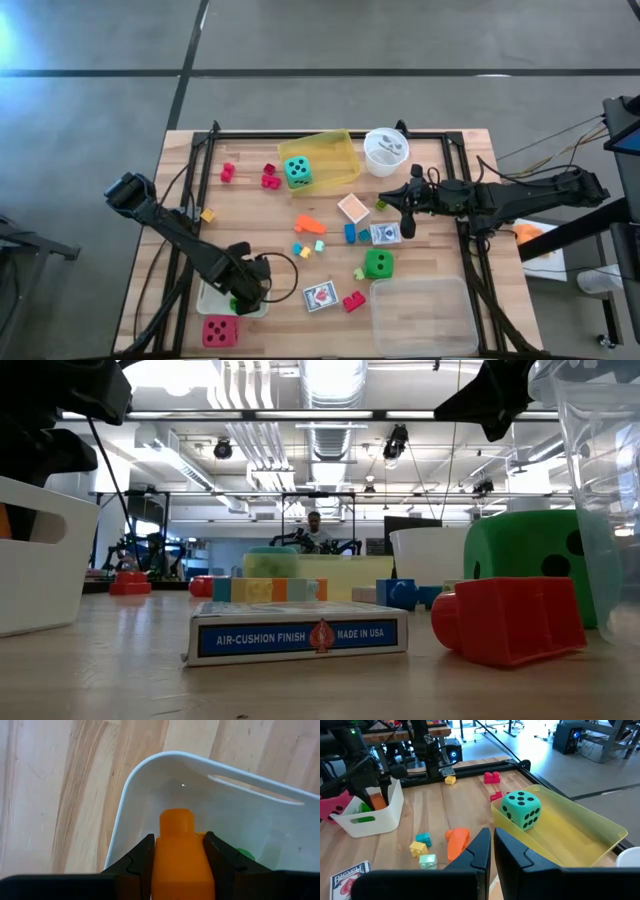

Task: Pick & Place Toys
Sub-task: Put the bottom orange game piece into the white bin

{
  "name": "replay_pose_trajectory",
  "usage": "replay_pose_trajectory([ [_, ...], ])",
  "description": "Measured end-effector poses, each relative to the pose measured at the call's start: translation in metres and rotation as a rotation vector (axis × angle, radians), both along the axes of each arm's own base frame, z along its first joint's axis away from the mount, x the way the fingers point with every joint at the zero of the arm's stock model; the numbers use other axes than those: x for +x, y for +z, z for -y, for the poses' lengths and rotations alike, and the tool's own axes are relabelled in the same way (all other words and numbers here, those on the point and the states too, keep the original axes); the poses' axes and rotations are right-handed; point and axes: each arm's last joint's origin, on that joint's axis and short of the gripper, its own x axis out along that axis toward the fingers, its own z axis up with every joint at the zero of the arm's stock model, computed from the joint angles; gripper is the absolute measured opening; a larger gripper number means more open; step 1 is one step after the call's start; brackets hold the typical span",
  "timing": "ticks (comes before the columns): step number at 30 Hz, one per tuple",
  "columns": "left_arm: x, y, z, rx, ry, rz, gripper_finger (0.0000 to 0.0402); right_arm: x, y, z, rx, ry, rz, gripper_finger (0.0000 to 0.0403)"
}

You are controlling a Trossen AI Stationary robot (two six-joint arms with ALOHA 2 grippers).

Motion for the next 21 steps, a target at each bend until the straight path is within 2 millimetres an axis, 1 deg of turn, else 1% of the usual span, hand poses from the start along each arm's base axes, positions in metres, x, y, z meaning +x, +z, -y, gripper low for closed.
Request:
replay_pose_trajectory([
  [16, 0.0012, -0.0015, 0.0006, -0.002, 0.008, 0.015, 0.0122, 0.0, 0.0001, 0.0, 0.0, 0.0, 0.001, 0.002],
  [21, 0.0014, -0.0013, 0.0008, -0.004, 0.007, 0.017, 0.0145, 0.0, 0.0, 0.0, 0.0, 0.0, 0.0, 0.002],
])
